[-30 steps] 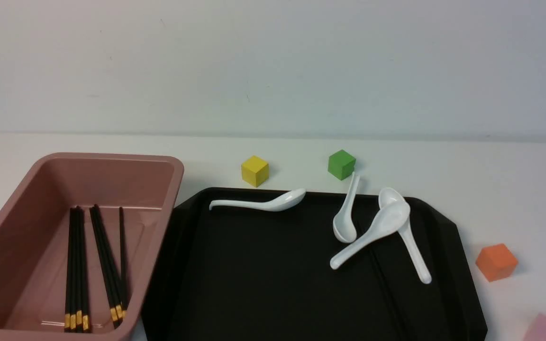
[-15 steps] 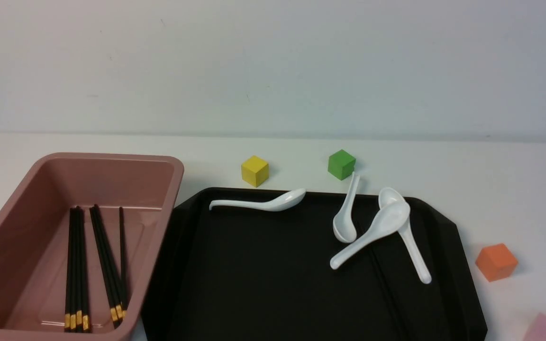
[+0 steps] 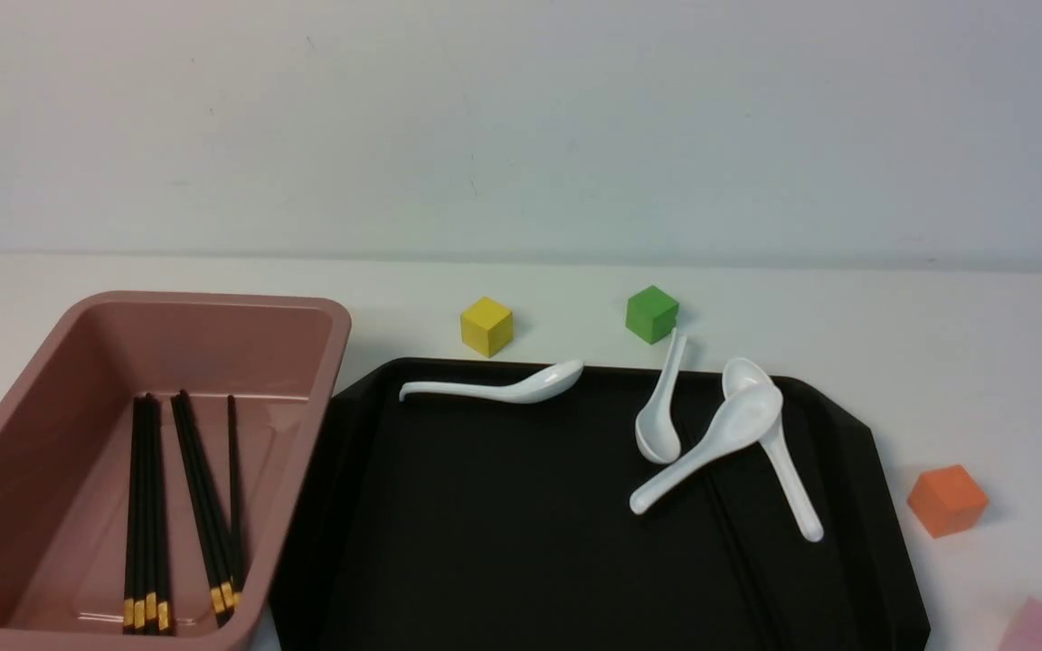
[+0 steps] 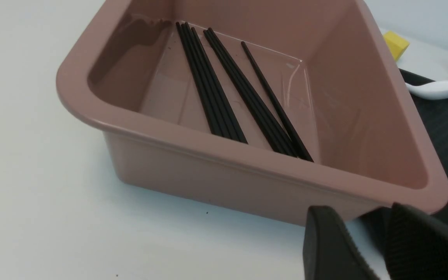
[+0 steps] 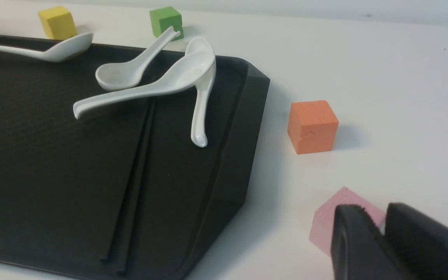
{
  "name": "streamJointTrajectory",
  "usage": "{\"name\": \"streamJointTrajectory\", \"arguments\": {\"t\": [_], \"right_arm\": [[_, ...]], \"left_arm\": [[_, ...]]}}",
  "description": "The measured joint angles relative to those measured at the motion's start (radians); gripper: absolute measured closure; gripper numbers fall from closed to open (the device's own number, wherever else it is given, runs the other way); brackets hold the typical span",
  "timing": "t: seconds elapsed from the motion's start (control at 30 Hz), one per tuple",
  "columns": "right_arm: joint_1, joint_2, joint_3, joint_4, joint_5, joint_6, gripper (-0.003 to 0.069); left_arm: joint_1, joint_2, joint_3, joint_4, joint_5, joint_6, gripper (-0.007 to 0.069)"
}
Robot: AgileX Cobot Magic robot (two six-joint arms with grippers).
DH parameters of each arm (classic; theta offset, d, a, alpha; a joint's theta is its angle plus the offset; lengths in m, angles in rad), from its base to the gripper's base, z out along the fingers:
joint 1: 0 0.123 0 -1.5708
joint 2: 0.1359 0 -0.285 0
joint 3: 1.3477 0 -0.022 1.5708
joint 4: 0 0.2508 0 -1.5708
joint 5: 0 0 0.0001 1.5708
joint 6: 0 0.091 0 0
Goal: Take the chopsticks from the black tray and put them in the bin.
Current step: Use the right arm to grab a pair of chopsticks
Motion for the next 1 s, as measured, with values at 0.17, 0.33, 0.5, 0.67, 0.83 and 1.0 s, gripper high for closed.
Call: {"name": "streamJointTrajectory", "arguments": {"t": [0.17, 0.33, 0.5, 0.67, 0.83, 1.0], "right_arm": [[0.0, 0.0, 0.0, 0.004, -0.002, 0.008, 0.0509], [0.0, 0.0, 0.004, 0.245, -0.032, 0.167, 0.0504], [0.0, 0.0, 0.005, 0.49, -0.058, 0.297, 0.0499], [0.0, 0.0, 0.001, 0.555, -0.109, 0.304, 0.0501], [0.0, 0.057, -0.162, 0.499, -0.099, 0.22, 0.0603], [0.0, 0.352, -0.464, 0.325, 0.187, 0.122, 0.0659]], "left_arm": [[0.0, 0.0, 0.0, 0.0, 0.0, 0.0, 0.0386], [0.0, 0.0, 0.0, 0.0, 0.0, 0.0, 0.0386], [0.0, 0.0, 0.0, 0.0, 0.0, 0.0, 0.0386], [0.0, 0.0, 0.0, 0.0, 0.0, 0.0, 0.0386], [0.0, 0.0, 0.0, 0.0, 0.0, 0.0, 0.0386], [0.0, 0.0, 0.0, 0.0, 0.0, 0.0, 0.0386]]}}
